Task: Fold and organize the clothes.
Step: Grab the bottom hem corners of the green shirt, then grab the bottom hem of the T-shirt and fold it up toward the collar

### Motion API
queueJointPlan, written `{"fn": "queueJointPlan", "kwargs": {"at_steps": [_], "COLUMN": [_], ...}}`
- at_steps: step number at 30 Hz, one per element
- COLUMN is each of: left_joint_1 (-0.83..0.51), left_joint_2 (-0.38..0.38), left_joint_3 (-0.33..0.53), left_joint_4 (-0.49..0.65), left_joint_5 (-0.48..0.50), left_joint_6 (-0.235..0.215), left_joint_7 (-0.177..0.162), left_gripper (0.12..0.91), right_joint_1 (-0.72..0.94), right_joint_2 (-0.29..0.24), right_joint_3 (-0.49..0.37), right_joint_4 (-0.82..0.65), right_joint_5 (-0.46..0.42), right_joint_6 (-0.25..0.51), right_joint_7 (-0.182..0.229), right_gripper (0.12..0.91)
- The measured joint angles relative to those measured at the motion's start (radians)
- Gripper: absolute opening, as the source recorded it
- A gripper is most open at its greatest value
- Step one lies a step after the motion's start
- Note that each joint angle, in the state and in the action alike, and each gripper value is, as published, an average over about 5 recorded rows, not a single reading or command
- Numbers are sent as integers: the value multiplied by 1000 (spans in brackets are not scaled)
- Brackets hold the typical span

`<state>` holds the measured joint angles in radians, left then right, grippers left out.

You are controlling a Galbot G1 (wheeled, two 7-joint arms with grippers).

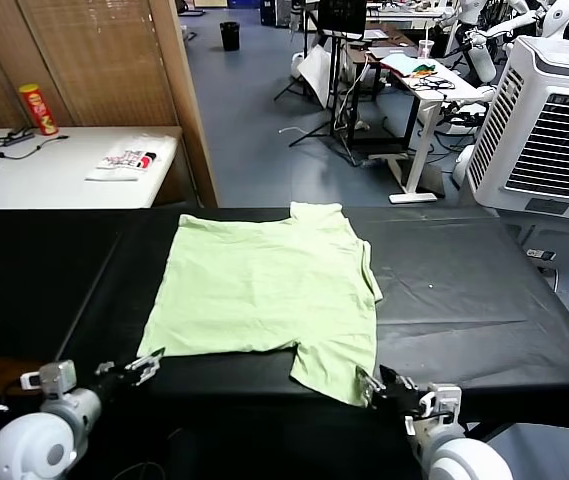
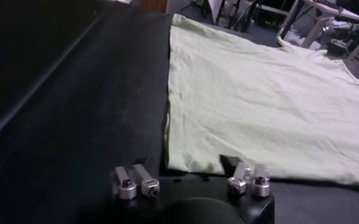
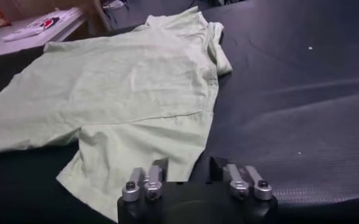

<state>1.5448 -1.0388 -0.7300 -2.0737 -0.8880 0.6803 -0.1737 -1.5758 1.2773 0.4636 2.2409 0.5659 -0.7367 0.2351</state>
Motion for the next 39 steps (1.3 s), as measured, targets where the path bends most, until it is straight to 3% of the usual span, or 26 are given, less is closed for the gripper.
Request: {"fn": "queueJointPlan", "kwargs": {"at_steps": [3,6,14,20,23,29,39], "left_joint_1": [0,6,60,140,150,80,-87], "left_joint_2": [1,1,6,5,-5,-32,-46], "left_joint_3": [0,0,-34,-87,-95,-67,30], "left_joint_4": [-4,-12,-68,-136,-157,-147,-57], "left_joint_5": [0,2,0,-7,1,29,98], "left_joint_6": [-1,-1,0,-23,-55,-86,-112], "left_joint_7": [-3,-9,-21,-19,-19,-20,-23], "left_gripper": [207,131,127,127,127,127,127], "right_joint_1": [-18,-43,-138,-126,-92,8,232], "right_joint_2": [0,-1,-1,-13,-31,-76,-123], "right_joint_3": [10,25,66,89,92,64,-15], "right_joint_4": [25,59,159,152,121,17,-161], "right_joint_5": [-2,-1,-6,-33,-66,-119,-122], "right_joint_6": [0,0,0,6,52,168,210], "right_joint_7": [17,26,18,-53,-95,-168,-195], "right_gripper": [121,121,121,121,121,121,121]}}
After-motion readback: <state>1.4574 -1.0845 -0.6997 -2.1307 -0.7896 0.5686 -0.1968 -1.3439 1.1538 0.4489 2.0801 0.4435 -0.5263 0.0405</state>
